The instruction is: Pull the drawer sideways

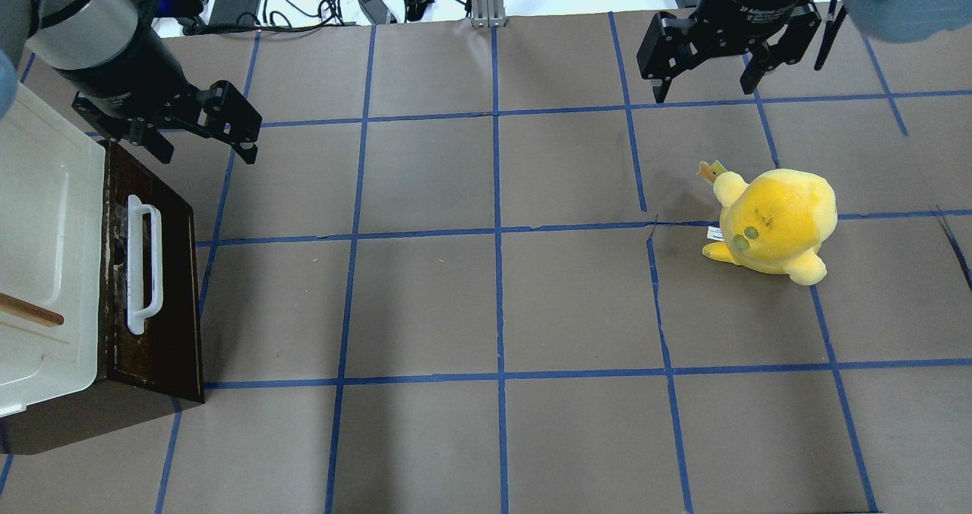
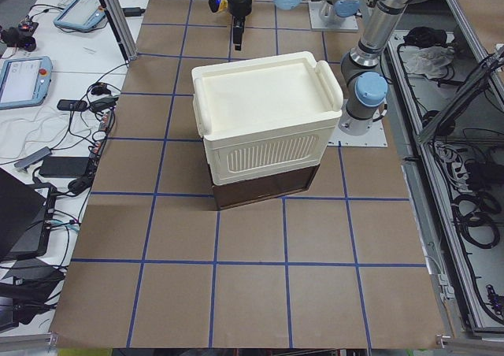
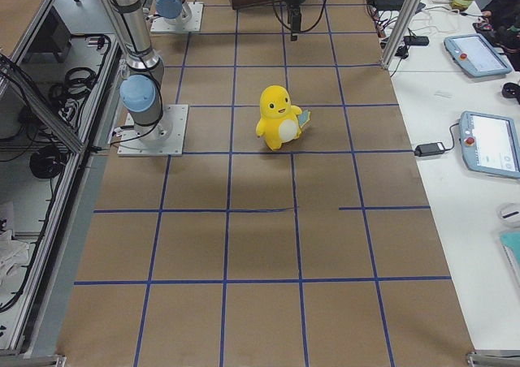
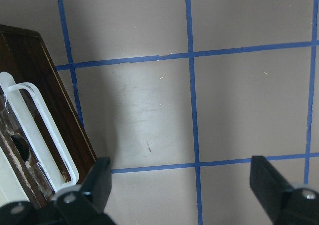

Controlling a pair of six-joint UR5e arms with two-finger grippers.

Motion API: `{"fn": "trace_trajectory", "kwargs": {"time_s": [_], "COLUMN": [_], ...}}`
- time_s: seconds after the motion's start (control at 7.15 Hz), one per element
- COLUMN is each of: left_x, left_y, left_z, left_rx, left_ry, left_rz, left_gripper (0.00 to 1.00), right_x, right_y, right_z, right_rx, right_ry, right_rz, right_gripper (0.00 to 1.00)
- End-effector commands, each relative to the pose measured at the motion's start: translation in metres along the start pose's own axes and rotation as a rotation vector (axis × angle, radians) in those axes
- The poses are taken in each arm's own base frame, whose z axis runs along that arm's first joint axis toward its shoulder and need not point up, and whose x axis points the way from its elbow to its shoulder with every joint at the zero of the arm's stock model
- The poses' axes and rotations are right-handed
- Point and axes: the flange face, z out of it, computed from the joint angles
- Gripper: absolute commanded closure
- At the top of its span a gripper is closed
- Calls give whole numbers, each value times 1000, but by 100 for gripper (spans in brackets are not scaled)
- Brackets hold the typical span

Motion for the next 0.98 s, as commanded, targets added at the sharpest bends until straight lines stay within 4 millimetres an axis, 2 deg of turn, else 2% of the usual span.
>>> {"fn": "trace_trajectory", "kwargs": {"time_s": [0.0,0.42,0.84], "left_x": [0,1,6], "left_y": [0,-5,-9], "left_z": [6,8,17], "left_rx": [-11,7,-12], "left_ry": [5,-11,-9], "left_rz": [-16,-13,-107], "left_gripper": [0,0,0], "right_x": [0,0,0], "right_y": [0,0,0], "right_z": [0,0,0], "right_rx": [0,0,0], "right_ry": [0,0,0], "right_rz": [0,0,0], "right_gripper": [0,0,0]}}
